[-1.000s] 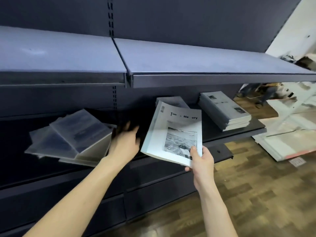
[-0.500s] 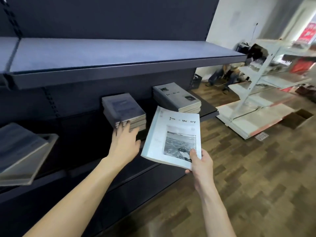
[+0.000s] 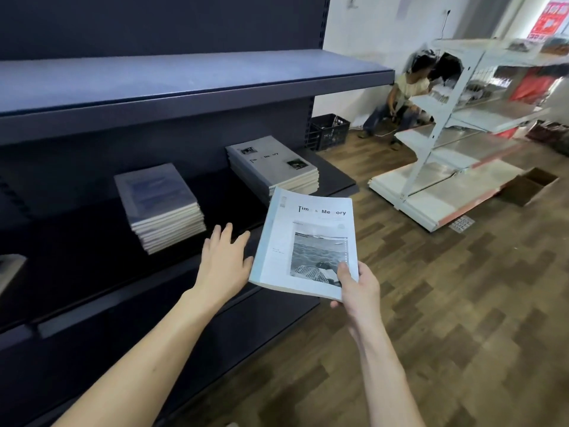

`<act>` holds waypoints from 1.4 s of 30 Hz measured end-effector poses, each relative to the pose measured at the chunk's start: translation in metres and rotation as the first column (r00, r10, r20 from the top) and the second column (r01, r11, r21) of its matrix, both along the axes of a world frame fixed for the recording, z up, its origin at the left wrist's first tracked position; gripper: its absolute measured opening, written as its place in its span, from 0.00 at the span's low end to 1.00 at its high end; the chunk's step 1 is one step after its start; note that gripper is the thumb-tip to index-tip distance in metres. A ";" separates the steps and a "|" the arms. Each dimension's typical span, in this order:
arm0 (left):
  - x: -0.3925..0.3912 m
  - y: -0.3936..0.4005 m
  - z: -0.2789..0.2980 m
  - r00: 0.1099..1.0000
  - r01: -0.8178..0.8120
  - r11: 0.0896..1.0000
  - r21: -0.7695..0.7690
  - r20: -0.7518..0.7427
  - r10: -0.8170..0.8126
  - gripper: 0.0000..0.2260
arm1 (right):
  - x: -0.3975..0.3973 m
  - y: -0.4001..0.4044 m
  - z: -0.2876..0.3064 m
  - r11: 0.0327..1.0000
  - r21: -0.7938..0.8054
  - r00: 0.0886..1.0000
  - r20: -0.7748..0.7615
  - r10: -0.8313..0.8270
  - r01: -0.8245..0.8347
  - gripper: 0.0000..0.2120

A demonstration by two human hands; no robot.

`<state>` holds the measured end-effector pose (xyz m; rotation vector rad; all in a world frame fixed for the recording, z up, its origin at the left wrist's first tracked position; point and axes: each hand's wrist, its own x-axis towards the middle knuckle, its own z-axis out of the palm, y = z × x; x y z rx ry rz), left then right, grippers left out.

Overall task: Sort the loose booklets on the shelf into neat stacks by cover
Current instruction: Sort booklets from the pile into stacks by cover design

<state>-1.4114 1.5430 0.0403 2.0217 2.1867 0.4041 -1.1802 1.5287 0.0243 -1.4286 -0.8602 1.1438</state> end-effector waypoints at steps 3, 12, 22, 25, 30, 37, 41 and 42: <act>0.006 0.018 -0.001 1.000 -0.008 1.000 0.002 -0.004 0.008 0.26 | 0.005 0.018 -0.003 1.000 -0.008 1.000 -0.005 0.014 -0.014 0.09; 0.011 0.099 0.004 0.993 -0.072 0.997 0.006 0.098 0.071 0.25 | 0.012 0.105 0.011 0.995 -0.028 0.994 0.045 0.099 -0.098 0.08; -0.003 0.166 -0.001 0.958 -0.169 0.978 -0.119 0.212 0.192 0.26 | -0.001 0.218 0.017 0.968 -0.066 0.952 0.174 0.251 -0.243 0.10; -0.007 0.180 -0.004 0.960 -0.187 0.975 -0.123 0.187 0.208 0.26 | -0.008 0.251 0.022 0.952 -0.076 0.925 0.225 0.307 -0.297 0.10; -0.004 0.199 -0.001 0.952 -0.258 0.959 -0.114 0.141 0.273 0.23 | -0.016 0.303 0.028 0.909 -0.141 0.871 0.259 0.416 -0.392 0.14; 0.008 0.222 0.004 0.904 -0.395 0.905 -0.159 0.110 0.414 0.22 | -0.020 0.367 0.031 0.844 -0.148 0.726 0.446 0.522 -0.516 0.20; 0.019 0.235 0.009 0.873 -0.458 0.875 -0.155 0.107 0.476 0.21 | -0.030 0.396 0.024 0.806 -0.161 0.551 0.653 0.519 -0.569 0.41; 0.021 0.238 0.009 0.866 -0.472 0.869 -0.148 0.105 0.489 0.21 | -0.032 0.400 0.024 0.809 -0.161 0.519 0.693 0.501 -0.566 0.46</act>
